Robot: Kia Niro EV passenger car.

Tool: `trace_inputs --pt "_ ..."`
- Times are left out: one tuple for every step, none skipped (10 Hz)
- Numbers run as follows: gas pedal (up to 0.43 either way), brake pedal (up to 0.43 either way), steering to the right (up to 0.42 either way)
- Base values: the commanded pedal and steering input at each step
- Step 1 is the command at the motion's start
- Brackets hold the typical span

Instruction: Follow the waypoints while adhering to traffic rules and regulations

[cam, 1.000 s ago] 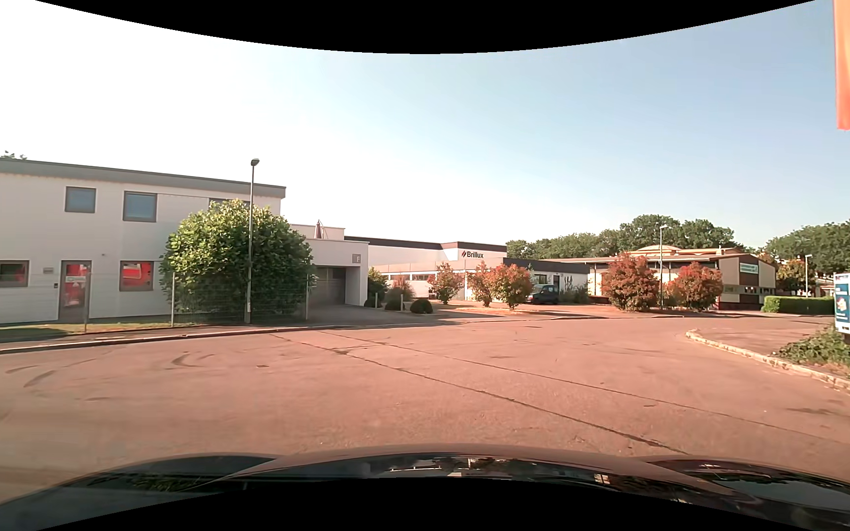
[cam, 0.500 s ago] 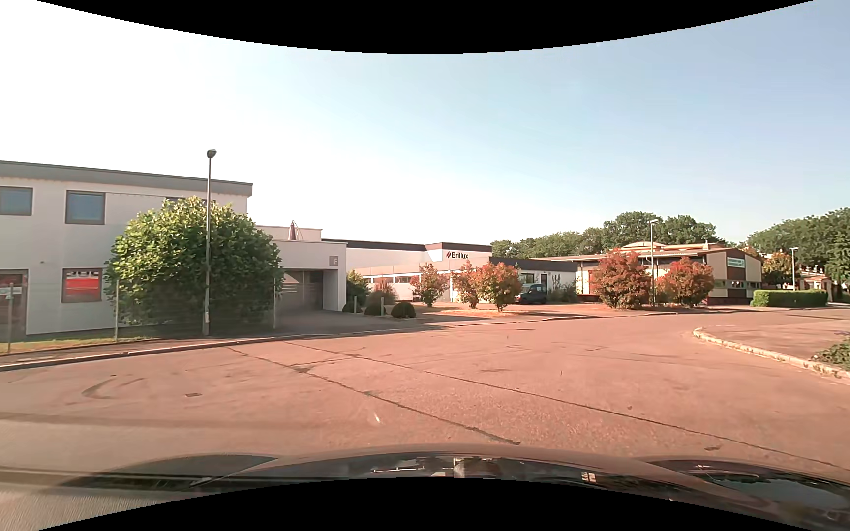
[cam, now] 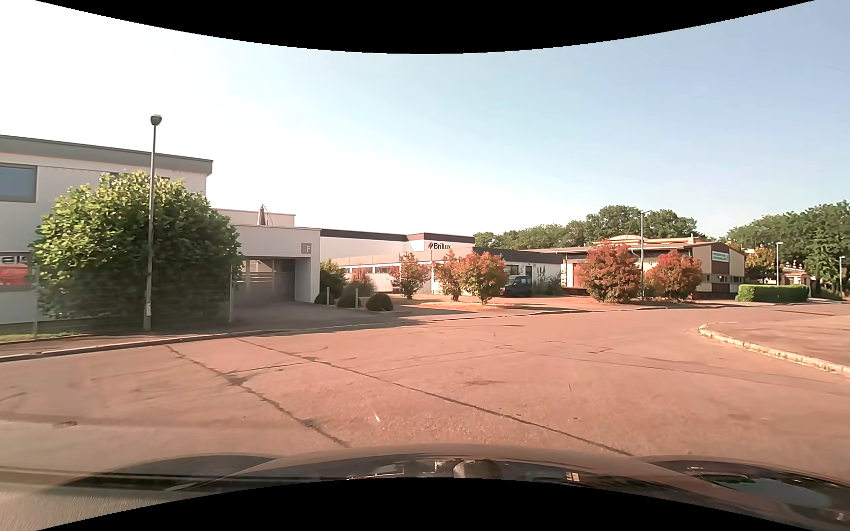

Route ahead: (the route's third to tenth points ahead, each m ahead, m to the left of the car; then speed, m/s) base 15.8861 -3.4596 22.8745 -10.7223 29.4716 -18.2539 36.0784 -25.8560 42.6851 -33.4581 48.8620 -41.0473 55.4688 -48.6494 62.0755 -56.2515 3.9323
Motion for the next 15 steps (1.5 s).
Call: trace_inputs --pt "0.067 0.000 0.103" --pt "0.067 0.000 0.107" --pt "0.067 0.000 0.112" --pt "0.067 0.000 0.116" --pt "0.067 0.000 0.123" --pt "0.067 0.000 0.131" --pt "0.067 0.000 0.140" --pt "0.067 0.000 0.143" --pt "0.067 0.000 0.148" --pt "0.067 0.000 0.155" --pt "0.067 0.000 0.164" --pt "0.067 0.000 0.172" --pt "0.067 0.000 0.177" --pt "0.067 0.000 0.178" --pt "0.067 0.000 0.178"
